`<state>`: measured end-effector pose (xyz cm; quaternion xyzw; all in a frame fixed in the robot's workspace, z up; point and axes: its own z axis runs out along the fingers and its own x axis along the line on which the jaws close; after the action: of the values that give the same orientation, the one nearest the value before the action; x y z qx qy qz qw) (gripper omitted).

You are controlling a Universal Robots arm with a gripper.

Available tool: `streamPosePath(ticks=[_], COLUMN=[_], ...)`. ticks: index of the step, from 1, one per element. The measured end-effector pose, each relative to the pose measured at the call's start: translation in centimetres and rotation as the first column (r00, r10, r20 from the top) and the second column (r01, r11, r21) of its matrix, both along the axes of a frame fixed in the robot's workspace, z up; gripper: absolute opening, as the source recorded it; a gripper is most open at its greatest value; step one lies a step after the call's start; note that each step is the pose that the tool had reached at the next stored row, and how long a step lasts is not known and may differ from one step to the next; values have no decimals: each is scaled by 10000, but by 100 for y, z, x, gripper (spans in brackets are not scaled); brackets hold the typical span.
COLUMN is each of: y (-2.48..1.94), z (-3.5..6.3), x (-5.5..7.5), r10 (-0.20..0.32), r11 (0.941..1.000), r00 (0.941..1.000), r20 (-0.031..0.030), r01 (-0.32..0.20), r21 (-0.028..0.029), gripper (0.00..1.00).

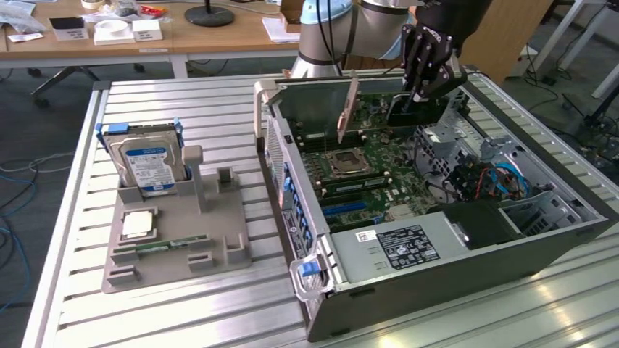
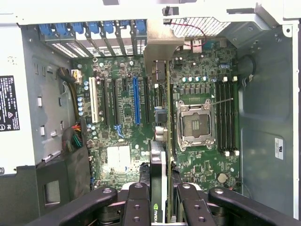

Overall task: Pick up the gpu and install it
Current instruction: 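Insert the gpu into the slot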

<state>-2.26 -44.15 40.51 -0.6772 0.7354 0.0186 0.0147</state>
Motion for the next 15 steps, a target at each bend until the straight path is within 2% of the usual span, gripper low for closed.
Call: streamPosePath(ticks=[8,15], y=[0,0], z=[-83,-88], x=[0,0], r10=[5,28], r11=[10000,10000], r00=[10000,10000], r20=[2,2], r01=[-5,-28], r21=[0,-1], gripper=[27,27])
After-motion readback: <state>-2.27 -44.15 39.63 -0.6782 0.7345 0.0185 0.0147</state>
